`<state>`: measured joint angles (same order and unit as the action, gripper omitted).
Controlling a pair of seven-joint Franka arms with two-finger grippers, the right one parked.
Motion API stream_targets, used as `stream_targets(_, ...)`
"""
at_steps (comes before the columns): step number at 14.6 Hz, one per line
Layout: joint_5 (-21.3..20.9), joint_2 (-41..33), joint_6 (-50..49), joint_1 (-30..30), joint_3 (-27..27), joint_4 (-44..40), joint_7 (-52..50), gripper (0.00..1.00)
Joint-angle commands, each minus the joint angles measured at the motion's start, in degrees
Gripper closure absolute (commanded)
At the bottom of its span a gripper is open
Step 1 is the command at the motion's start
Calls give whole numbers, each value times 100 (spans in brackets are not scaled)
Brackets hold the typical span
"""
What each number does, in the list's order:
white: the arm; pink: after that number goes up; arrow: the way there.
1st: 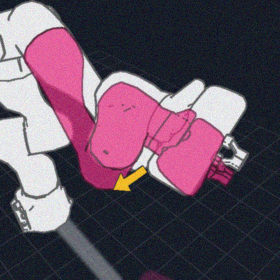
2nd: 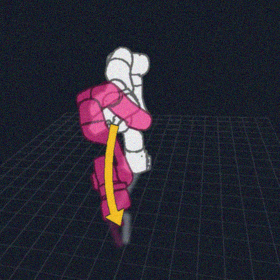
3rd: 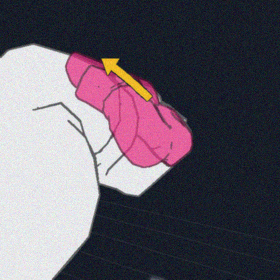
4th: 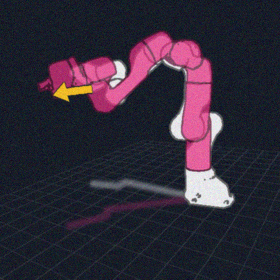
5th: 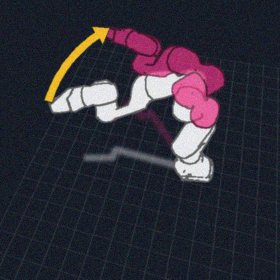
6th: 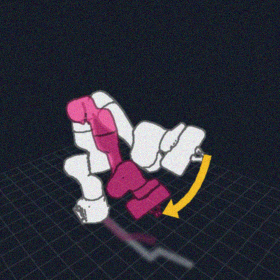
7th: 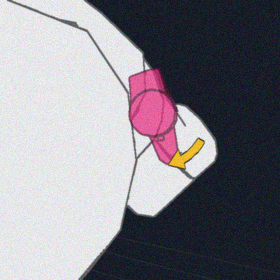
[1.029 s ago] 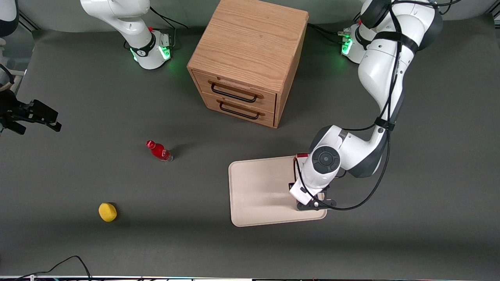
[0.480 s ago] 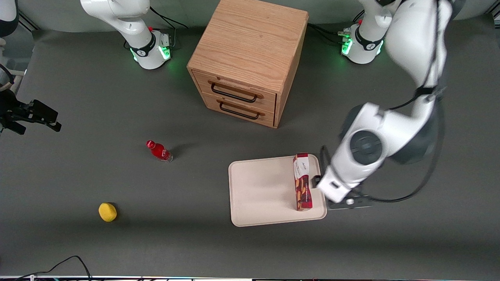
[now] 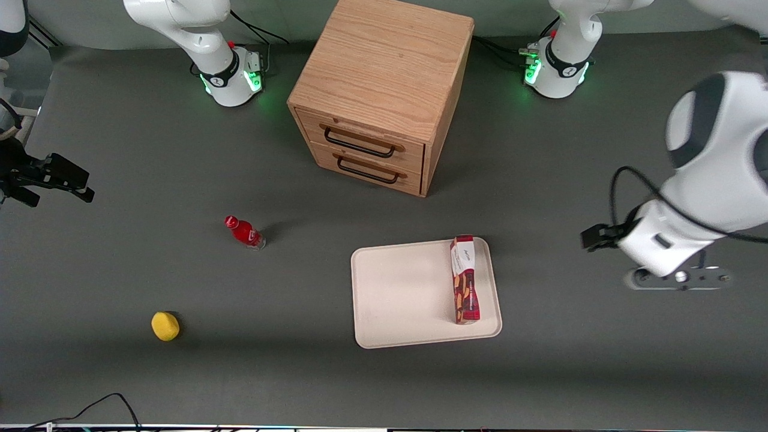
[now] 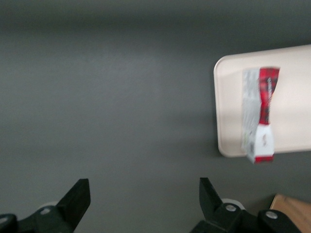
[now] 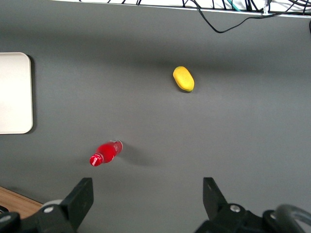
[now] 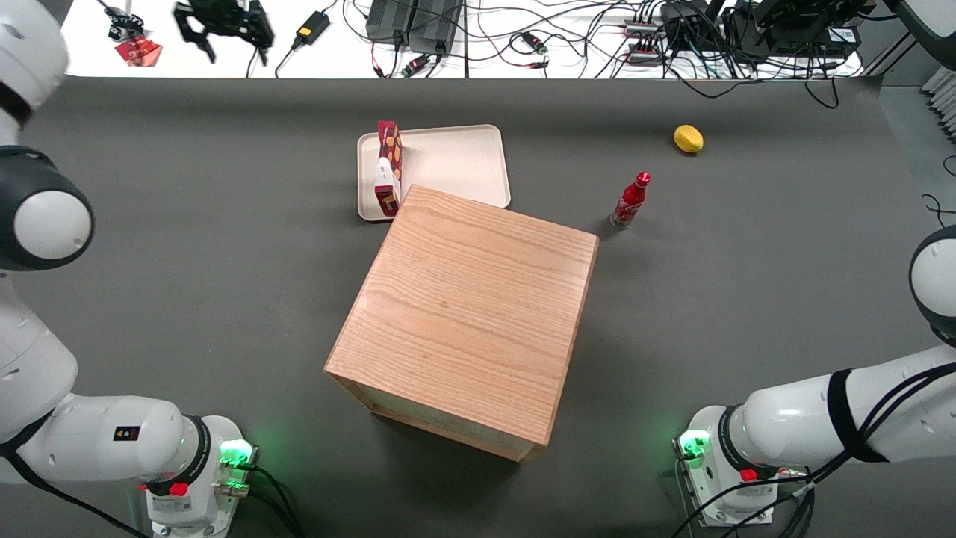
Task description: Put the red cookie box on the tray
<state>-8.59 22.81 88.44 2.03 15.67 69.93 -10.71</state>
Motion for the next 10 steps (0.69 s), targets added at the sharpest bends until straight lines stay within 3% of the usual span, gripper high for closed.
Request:
stream_targets(1,173,-373,-388,367,6,188,709,0)
stream_targets(5,208,-619,-810,430,-29,126,1639,0)
stream_targets(10,208,-716,-1013,553,-90,91,1853,0)
